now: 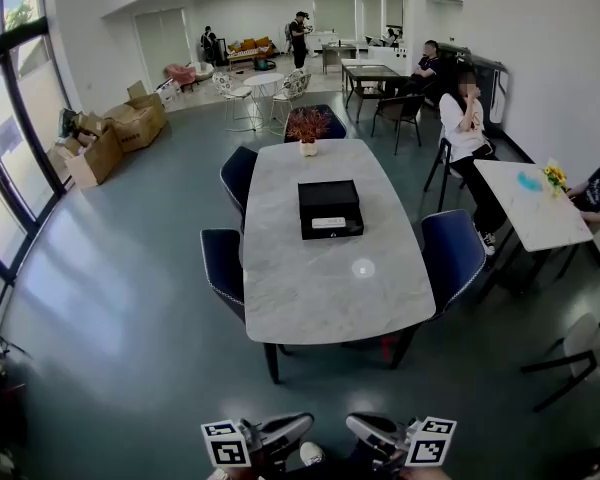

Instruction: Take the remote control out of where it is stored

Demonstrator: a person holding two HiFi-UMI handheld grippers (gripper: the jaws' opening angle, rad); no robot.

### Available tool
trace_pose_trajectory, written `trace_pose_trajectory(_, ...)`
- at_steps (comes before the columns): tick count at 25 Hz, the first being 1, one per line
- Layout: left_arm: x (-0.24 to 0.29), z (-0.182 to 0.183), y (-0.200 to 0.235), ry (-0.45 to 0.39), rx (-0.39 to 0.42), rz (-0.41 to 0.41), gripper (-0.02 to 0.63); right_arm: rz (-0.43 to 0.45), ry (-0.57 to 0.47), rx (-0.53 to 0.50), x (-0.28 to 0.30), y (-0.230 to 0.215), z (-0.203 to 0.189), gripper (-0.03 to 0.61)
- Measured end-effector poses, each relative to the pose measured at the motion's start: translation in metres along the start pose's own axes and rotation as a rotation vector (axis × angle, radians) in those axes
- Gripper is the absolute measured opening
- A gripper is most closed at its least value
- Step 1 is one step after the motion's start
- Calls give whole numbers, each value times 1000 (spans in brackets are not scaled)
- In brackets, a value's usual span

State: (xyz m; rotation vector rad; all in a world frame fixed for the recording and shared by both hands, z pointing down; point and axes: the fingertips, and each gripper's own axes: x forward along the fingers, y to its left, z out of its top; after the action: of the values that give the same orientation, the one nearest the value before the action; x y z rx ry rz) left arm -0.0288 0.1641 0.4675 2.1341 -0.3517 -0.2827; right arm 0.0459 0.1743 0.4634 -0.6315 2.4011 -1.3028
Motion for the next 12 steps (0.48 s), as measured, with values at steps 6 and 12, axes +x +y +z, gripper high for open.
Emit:
trace_pose_trajectory(6, -10, 3, 5, -29, -22, 3, 8, 2, 7, 3, 9, -3, -1, 8)
trace_pose_trajectory(12, -26, 10, 9, -53, -24, 19, 8, 4, 17, 7, 24, 0, -1, 8)
